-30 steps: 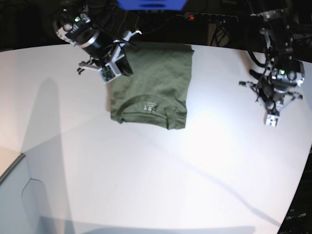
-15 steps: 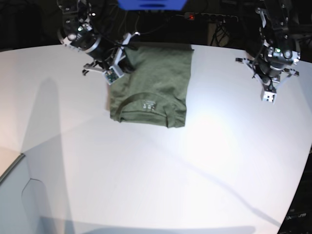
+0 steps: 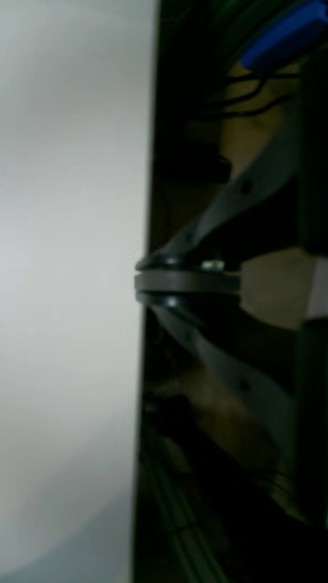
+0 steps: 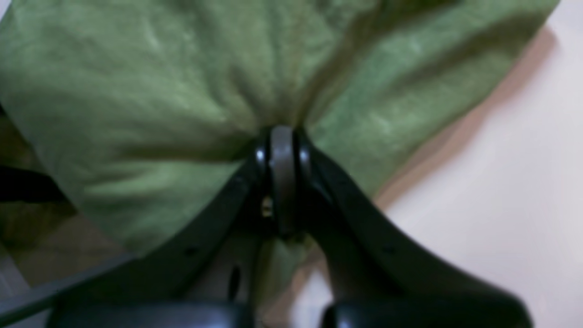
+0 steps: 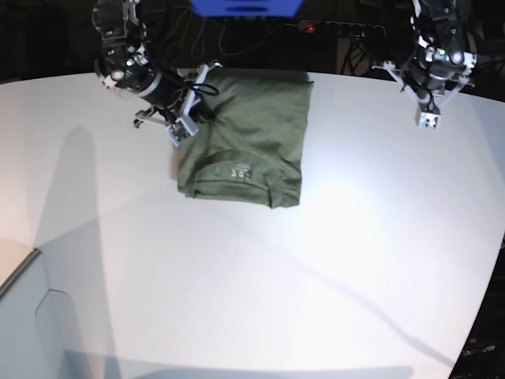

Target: Layout the t-shirt on the table in an organized manner, then fold the t-shirt properly

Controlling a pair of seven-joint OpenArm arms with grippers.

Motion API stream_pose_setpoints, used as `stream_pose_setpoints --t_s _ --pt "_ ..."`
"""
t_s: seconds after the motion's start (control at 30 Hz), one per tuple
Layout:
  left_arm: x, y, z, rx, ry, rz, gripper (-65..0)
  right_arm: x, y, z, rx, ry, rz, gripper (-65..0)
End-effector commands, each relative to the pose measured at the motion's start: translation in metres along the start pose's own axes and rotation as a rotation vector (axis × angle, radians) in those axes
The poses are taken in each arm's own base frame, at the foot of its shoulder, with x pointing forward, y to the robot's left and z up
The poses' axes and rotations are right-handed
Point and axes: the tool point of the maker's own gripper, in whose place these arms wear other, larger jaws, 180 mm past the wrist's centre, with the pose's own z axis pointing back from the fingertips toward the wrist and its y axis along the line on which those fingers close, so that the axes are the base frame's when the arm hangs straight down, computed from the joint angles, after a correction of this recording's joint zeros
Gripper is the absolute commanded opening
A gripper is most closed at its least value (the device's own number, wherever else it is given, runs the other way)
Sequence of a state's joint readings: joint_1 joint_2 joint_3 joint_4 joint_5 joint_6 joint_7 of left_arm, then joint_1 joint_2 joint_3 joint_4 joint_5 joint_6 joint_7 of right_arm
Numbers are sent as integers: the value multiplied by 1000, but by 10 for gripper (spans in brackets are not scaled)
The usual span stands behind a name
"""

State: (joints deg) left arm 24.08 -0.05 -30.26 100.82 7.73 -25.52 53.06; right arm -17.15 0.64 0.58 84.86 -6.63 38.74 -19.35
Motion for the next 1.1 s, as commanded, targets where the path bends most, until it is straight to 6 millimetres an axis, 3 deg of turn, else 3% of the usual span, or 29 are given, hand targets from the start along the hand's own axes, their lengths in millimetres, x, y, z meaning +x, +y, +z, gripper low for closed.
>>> stream_pose_setpoints --t_s 0.0,0.23,0.43,0.67,0.87,1.0,1.07 --pt "3 4 3 13 -16 -3 -650 12 1 1 15 -41 14 -650" --pt "-3 3 4 11 -4 -5 -650 26 -7 -2 5 -66 30 -650" --pt "2 1 3 7 -14 -7 -650 24 -12 -4 2 -55 32 -650" --pt "10 2 3 8 -31 -5 -650 28 -34 1 -52 -71 5 -650" --pt "7 3 4 11 -25 -5 -650 55 -31 25 -91 -152 60 -650" --pt "7 3 8 17 -28 -11 -650 79 -17 49 -116 -225 92 -650" --pt "4 0 12 15 -28 -2 -650 81 -9 62 -126 -235 103 -650"
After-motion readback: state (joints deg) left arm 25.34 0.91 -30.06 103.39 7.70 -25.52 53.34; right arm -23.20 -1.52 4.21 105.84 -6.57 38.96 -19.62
